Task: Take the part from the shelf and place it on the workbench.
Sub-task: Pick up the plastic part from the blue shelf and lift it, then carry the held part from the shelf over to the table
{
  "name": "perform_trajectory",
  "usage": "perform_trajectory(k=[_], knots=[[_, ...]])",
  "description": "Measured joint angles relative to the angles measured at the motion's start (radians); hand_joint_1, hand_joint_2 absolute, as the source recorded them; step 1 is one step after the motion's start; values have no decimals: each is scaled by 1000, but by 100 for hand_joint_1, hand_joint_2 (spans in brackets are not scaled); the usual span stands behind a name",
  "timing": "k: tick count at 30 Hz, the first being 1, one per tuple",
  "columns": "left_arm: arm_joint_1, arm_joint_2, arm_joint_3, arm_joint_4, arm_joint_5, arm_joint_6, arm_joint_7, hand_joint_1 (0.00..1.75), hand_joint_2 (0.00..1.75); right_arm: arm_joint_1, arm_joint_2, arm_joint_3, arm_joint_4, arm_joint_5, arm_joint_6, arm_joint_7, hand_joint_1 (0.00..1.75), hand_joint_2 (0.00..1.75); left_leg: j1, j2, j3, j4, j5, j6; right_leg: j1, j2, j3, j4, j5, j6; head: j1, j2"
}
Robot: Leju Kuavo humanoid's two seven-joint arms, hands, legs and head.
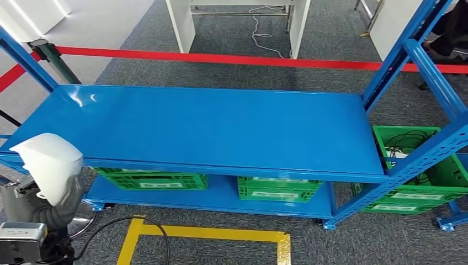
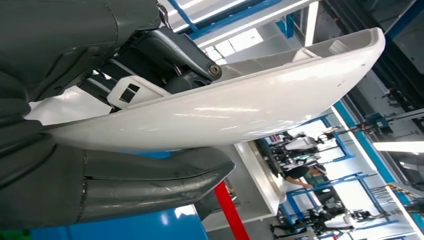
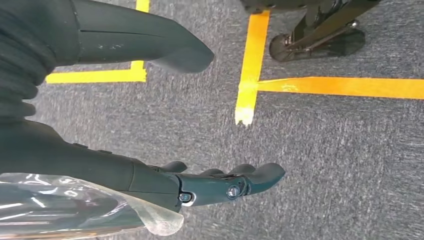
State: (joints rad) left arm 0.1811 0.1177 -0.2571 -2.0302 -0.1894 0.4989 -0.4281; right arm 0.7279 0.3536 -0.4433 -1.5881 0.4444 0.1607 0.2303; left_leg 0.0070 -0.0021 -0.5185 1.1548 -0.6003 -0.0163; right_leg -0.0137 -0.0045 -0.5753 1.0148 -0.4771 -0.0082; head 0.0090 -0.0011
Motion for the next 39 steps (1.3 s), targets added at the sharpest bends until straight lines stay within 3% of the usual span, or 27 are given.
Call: perform_trajectory(k=[2, 3, 6, 7, 9, 11, 12, 13, 14, 16, 17, 18, 20, 22, 23, 26, 27, 28, 29, 30, 32, 34, 36, 37, 38, 39], knots=[[0, -1, 0, 0, 1, 0, -6, 175, 175, 4, 0, 10, 0, -10, -5, 0, 0, 175, -4, 0, 75, -136, 38, 10, 3, 1, -9, 1, 12, 6, 1, 0], [0, -1, 0, 0, 1, 0, -7, 175, 175, 6, 0, 14, 0, -12, -7, -1, 0, 175, -7, -1, 91, -172, 44, 13, 3, 1, -12, 0, 19, 12, 1, 0], [2, -3, 0, 0, 3, -3, -18, 175, 175, 12, 1, 24, 0, -25, -14, -3, 0, 175, -11, 1, 79, -188, 60, 25, 0, 1, -20, -3, 37, 31, 0, 0], [4, -4, 0, -1, 6, -6, -25, 175, 175, 15, 1, 28, 0, -31, -18, -2, 0, 175, -9, 3, 70, -192, 72, 32, 0, 2, -27, 4, 24, 37, 1, 0], [11, -8, 0, -3, 15, -14, -41, 175, 175, 24, 2, 37, -1, -45, -32, 8, 0, 175, -5, 7, 45, -199, 98, 44, 0, 4, -56, 71, -54, 46, 4, 0], [23, -10, 4, -5, 24, -24, -56, 175, 175, 32, 2, 48, -3, -58, -53, 28, 0, 175, -6, 9, 16, -197, 120, 48, 0, 4, -88, 196, -148, 53, 7, 0], [30, -11, 8, -6, 29, -28, -63, 175, 175, 35, 2, 54, -5, -64, -66, 41, 0, 175, -6, 10, 1, -194, 131, 48, 0, 3, -91, 246, -168, 55, 7, 0], [36, -12, 13, -8, 33, -31, -68, 175, 175, 39, 2, 60, -7, -69, -78, 53, 0, 175, -6, 11, -13, -192, 140, 47, 0, 3, -80, 267, -165, 56, 7, 0], [43, -13, 19, -9, 37, -34, -73, 175, 175, 44, 2, 66, -10, -74, -90, 66, 0, 175, -6, 12, -27, -189, 149, 45, 0, 3, -50, 249, -143, 57, 7, 0], [54, -16, 31, -13, 44, -35, -79, 175, 175, 53, 2, 79, -18, -84, -112, 87, 0, 175, -7, 12, -49, -180, 163, 40, 0, 3, 53, 121, -95, 53, 7, 0], [58, -18, 37, -16, 48, -35, -81, 175, 175, 56, 2, 85, -22, -88, -122, 96, 0, 175, -8, 11, -59, -173, 170, 35, 1, 4, 108, 44, -87, 49, 7, 0], [62, -18, 43, -19, 50, -36, -84, 175, 175, 58, 2, 92, -26, -91, -131, 103, 0, 175, -10, 11, -67, -166, 177, 30, 2, 5, 144, -15, -90, 44, 8, 0], [66, -19, 55, -24, 55, -36, -87, 175, 175, 62, 2, 103, -32, -96, -145, 113, 0, 175, -11, 11, -78, -159, 192, 19, 5, 6, 161, -61, -99, 31, 9, 0], [72, -20, 64, -25, 57, -36, -88, 175, 175, 68, 2, 111, -35, -97, -153, 119, 0, 175, -9, 10, -87, -153, 190, 7, 3, 2, 142, -61, -86, 15, 9, 0], [76, -20, 68, -26, 57, -36, -89, 175, 175, 71, 2, 115, -36, -98, -155, 120, 0, 175, -7, 9, -94, -132, 161, 1, 2, -1, 132, -62, -76, 6, 7, 0], [81, -22, 77, -26, 61, -36, -90, 175, 175, 75, 2, 123, -39, -100, -158, 121, 0, 175, -2, 7, -125, 32, 4, -15, 1, -8, 93, -62, -42, -6, 1, 0], [82, -23, 79, -26, 63, -36, -90, 175, 175, 76, 2, 125, -39, -100, -158, 121, 0, 175, 0, 7, -128, 88, -23, -18, 2, -10, 79, -60, -32, -5, 1, 0], [83, -23, 81, -26, 64, -36, -90, 175, 175, 75, 2, 127, -39, -100, -159, 121, 0, 175, 1, 7, -120, 120, -25, -20, 2, -12, 65, -57, -21, -4, 1, 0], [83, -24, 83, -26, 65, -37, -91, 175, 175, 75, 2, 128, -39, -101, -159, 122, 0, 175, 2, 7, -98, 118, -5, -20, 3, -13, 51, -53, -12, -2, 1, 0], [83, -24, 86, -26, 65, -38, -92, 175, 175, 75, 2, 129, -39, -101, -160, 122, 0, 175, 3, 7, -60, 81, 25, -19, 3, -14, 38, -47, -2, 0, 1, 0], [83, -25, 92, -26, 65, -40, -94, 175, 175, 75, 2, 132, -39, -101, -161, 122, 0, 175, 2, 5, 46, -66, 60, -13, 4, -14, 14, -33, 14, 6, 1, 0], [82, -26, 97, -27, 65, -40, -95, 175, 175, 75, 2, 135, -40, -101, -161, 122, 0, 175, -1, 4, 113, -182, 49, -3, 7, -14, -6, -23, 30, 17, 1, 0], [84, -26, 99, -28, 64, -39, -96, 175, 175, 76, 2, 137, -41, -101, -162, 122, 0, 175, -4, 4, 110, -206, 45, 11, 6, -14, -17, -21, 48, 30, 2, 0], [84, -26, 100, -28, 64, -38, -96, 175, 175, 76, 2, 137, -41, -101, -162, 122, 0, 175, -4, 6, 100, -206, 52, 20, 4, -12, -23, -16, 43, 36, 2, 0], [85, -27, 100, -28, 64, -38, -96, 175, 175, 77, 2, 138, -42, -101, -162, 122, 0, 175, -4, 8, 89, -206, 62, 30, 3, -10, -31, 0, 20, 42, 3, 0], [85, -28, 100, -28, 64, -38, -96, 175, 175, 77, 2, 138, -42, -101, -162, 123, 0, 175, -3, 11, 77, -207, 73, 39, 3, -6, -44, 33, -22, 45, 3, 0]])
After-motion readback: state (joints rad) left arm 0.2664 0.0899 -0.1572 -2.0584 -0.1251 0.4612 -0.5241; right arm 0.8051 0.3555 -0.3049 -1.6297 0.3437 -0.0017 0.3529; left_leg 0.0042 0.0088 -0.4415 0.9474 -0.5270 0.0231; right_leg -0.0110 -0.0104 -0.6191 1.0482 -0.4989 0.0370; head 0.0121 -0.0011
